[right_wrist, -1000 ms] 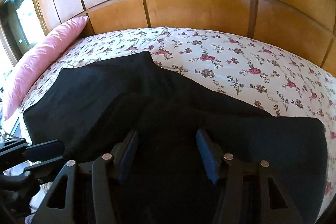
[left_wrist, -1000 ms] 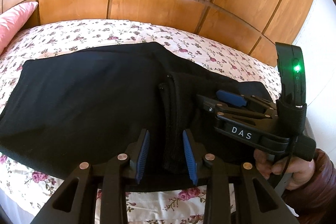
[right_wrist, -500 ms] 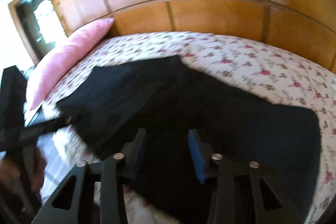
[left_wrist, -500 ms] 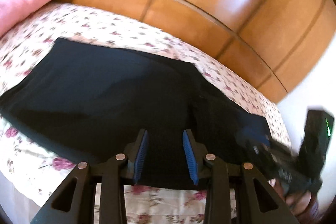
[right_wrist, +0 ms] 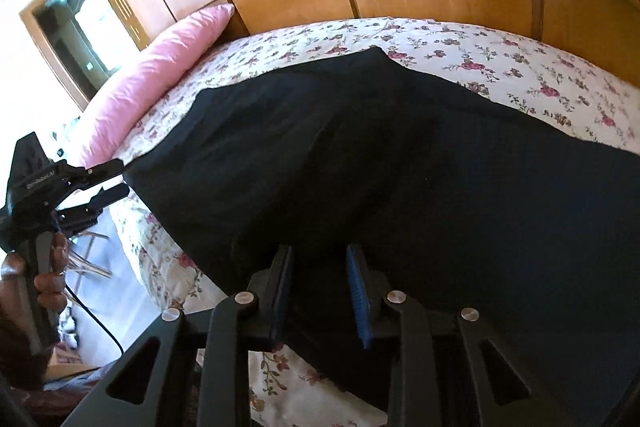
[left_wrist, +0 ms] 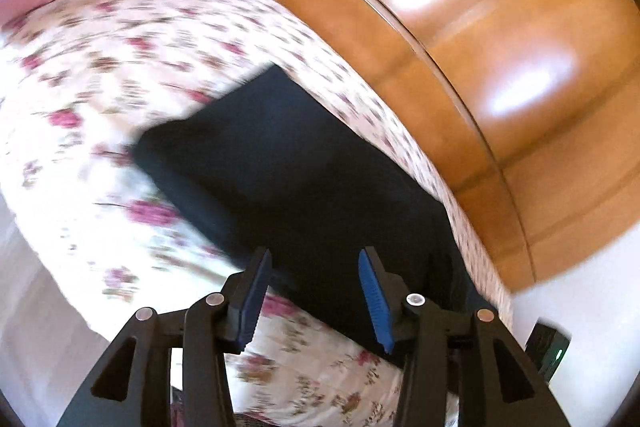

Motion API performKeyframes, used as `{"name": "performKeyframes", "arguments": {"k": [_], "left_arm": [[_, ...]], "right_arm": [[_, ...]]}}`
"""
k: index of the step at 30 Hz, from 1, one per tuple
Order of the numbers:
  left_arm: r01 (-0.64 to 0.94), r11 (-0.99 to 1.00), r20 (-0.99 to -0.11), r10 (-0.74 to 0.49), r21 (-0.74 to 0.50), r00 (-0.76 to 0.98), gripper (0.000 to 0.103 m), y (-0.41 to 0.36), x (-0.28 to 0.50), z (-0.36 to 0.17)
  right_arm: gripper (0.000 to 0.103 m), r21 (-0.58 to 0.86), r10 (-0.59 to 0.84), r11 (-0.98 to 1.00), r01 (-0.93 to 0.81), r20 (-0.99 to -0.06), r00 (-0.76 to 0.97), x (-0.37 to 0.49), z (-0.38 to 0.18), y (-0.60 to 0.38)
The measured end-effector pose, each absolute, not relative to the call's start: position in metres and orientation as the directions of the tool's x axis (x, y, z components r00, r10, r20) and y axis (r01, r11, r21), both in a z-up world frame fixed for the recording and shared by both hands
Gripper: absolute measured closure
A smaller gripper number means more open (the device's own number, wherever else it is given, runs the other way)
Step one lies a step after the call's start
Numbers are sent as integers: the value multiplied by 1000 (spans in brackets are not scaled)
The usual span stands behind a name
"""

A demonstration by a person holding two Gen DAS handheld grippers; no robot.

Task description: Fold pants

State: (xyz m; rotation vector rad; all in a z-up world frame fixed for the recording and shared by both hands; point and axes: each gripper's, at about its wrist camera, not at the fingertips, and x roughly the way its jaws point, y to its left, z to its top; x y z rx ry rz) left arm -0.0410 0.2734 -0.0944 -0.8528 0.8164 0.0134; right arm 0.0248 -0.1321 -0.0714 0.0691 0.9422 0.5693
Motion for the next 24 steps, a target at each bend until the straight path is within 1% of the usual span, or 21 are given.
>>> {"name": "performKeyframes", "arguments": {"k": [2,7,14,18,20,21,23,24], "left_arm": [[-379,634,-654,-272,-674,706,57,292,-48,-99],[-469,521,-662,-280,-713,695,57,319,-57,-117],[-544,430,-684,-308,-720,661,57,334,-50,-141],[-534,432,-674,-299,-726,675,59,333,-45,-139],[-530,442,-674,-287,-724,681,63,332,-39,-138],[-530,449,-677,-282,-719,680,69,331,-36,-138],[-524,467,-680,-273,-712,681,71,326,-31,-139],[-518,478,-680,-273,-710,681,76,324,-29,-138]], "right_arm": [[74,313,501,849,-426,-736,455,24,-72,-133],[74,293,497,850,-437,-722,482,18,-71,-132],[74,295,501,848,-440,-715,487,17,-71,-134],[74,287,496,851,-440,-714,494,16,-71,-133],[74,283,494,852,-441,-713,497,15,-71,-133],[74,281,493,853,-441,-713,499,15,-71,-133],[74,280,492,853,-440,-713,500,15,-71,-133],[74,280,491,854,-440,-712,501,15,-71,-133]]}}
